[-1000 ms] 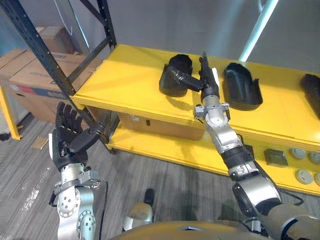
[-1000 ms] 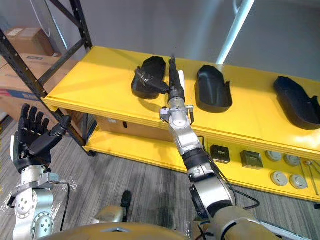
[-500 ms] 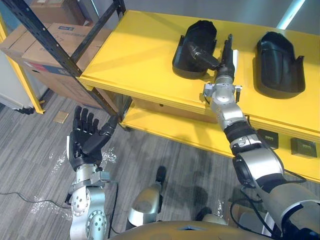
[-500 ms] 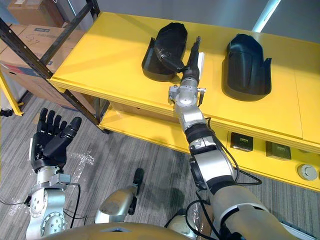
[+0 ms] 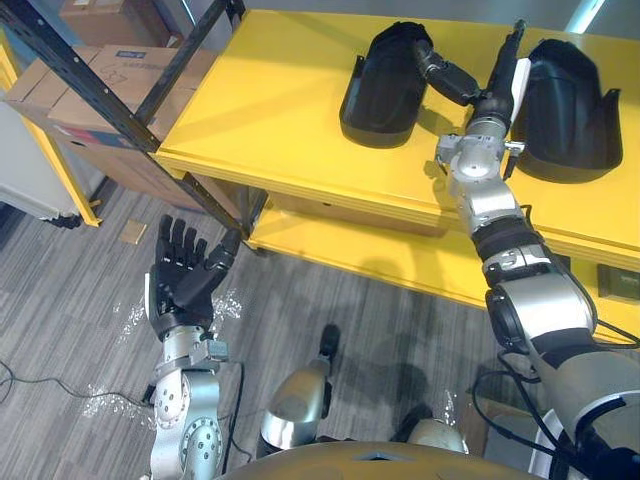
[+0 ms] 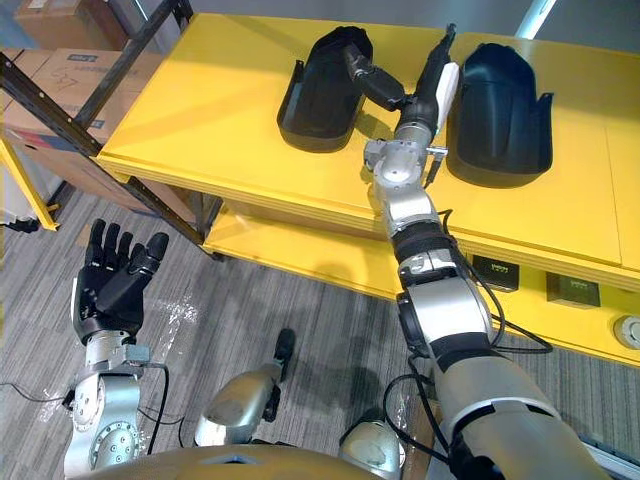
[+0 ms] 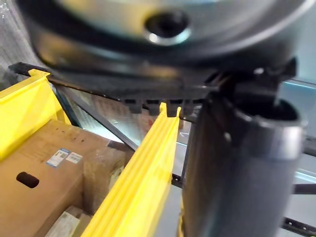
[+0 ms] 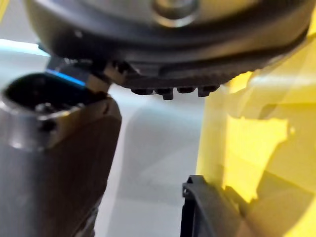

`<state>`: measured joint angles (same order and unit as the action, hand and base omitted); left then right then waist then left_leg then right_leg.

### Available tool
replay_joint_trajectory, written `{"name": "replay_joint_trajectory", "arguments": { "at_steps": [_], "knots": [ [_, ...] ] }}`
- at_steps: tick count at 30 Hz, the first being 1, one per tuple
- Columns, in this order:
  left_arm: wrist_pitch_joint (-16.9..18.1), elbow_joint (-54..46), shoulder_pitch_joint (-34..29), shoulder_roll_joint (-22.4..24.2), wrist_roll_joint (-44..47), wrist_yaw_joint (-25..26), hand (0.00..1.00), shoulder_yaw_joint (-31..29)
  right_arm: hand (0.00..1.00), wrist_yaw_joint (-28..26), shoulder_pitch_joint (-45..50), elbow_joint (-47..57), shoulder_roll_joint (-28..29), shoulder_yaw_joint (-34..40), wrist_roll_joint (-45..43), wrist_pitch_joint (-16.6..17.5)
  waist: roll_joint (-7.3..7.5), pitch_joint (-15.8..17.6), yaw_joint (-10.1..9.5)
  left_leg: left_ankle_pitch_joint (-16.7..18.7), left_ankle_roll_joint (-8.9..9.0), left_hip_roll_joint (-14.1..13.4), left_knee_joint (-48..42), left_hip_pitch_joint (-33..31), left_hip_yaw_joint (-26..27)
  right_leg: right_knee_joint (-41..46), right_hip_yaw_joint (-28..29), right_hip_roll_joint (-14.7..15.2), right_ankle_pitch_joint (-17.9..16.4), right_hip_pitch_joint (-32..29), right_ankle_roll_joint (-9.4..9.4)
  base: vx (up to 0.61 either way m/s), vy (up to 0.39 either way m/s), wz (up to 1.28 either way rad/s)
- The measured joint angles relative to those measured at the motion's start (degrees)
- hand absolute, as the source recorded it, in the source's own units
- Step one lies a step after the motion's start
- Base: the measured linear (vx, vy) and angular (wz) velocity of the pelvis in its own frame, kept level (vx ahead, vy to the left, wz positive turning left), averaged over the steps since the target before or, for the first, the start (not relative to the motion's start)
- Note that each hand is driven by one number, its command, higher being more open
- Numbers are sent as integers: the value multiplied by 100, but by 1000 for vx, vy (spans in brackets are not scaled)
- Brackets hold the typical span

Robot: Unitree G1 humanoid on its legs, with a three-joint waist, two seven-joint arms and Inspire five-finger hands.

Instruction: Walk over and take three plastic housings, then place them on the shelf

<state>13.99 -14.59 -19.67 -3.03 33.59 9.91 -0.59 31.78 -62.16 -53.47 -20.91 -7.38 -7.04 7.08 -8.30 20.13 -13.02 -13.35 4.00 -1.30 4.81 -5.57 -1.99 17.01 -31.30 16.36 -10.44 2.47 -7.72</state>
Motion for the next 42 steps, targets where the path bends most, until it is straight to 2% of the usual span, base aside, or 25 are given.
{"name": "replay_joint_trajectory", "arguments": {
  "at_steps": [3,11,14,18,24,29,32,33,37,40,42],
  "knots": [
    [0,252,170,-25,1,54,100,249,100,-112,-249,-174,-130,-22,-4,-5,-128,98,-51,2,3,-17,1,-7,0,160,19,23,-50,-72,-5,-53,-61,-2],
    [0,315,191,-30,3,209,100,430,100,-269,-536,-395,-255,-241,-4,-5,-131,119,-97,-17,12,-61,-3,-71,8,522,84,68,-285,-300,44,-9,-88,-1],
    [4,315,239,-36,6,258,100,449,100,-159,-687,-553,-287,-257,-6,-27,-179,160,-103,-30,31,-76,-3,-83,8,648,92,87,-361,-359,73,-32,-76,-1],
    [16,315,243,-87,16,299,100,609,100,95,-890,-583,-368,-287,-5,-27,-316,277,-113,-57,66,-94,-3,-90,26,831,150,114,-444,-466,119,-50,-51,-4],
    [31,315,239,-153,16,408,100,684,100,305,-924,-666,-368,-288,-4,-27,-319,283,-115,-82,102,-121,-3,-160,32,1000,179,128,-533,-611,153,-32,-59,-1],
    [74,315,256,-157,16,461,100,773,100,255,-991,-701,-398,-291,-6,-11,-323,290,-112,-89,109,-124,-3,-196,31,1014,181,129,-539,-651,157,-13,-25,0],
    [76,315,286,-158,16,487,100,773,100,-13,-991,-702,-399,-397,-9,149,-324,294,-110,-89,109,-127,-4,-196,31,1027,184,129,-549,-657,163,-10,-22,0],
    [76,315,319,-159,16,486,100,773,100,-276,-991,-702,-399,-472,-15,373,-324,295,-110,-89,109,-129,-4,-195,32,1036,186,129,-553,-661,166,-18,-40,0],
    [79,311,363,-166,15,439,100,751,100,-838,-994,-610,-392,-774,-20,911,-307,313,-98,-89,109,-132,-3,-170,32,1039,187,126,-557,-641,169,-10,-28,-1],
    [81,303,364,-170,15,356,100,609,100,-1244,-992,25,-390,-957,-22,1114,-220,391,-56,-80,119,-142,-3,-88,31,949,190,92,-533,-536,144,-4,-24,-2],
    [82,265,340,-167,14,255,100,414,100,-1563,-923,1114,-425,-892,-72,1215,-163,430,21,-72,125,-182,-3,-76,35,756,179,11,-436,-454,125,0,0,0]
  ]
}}
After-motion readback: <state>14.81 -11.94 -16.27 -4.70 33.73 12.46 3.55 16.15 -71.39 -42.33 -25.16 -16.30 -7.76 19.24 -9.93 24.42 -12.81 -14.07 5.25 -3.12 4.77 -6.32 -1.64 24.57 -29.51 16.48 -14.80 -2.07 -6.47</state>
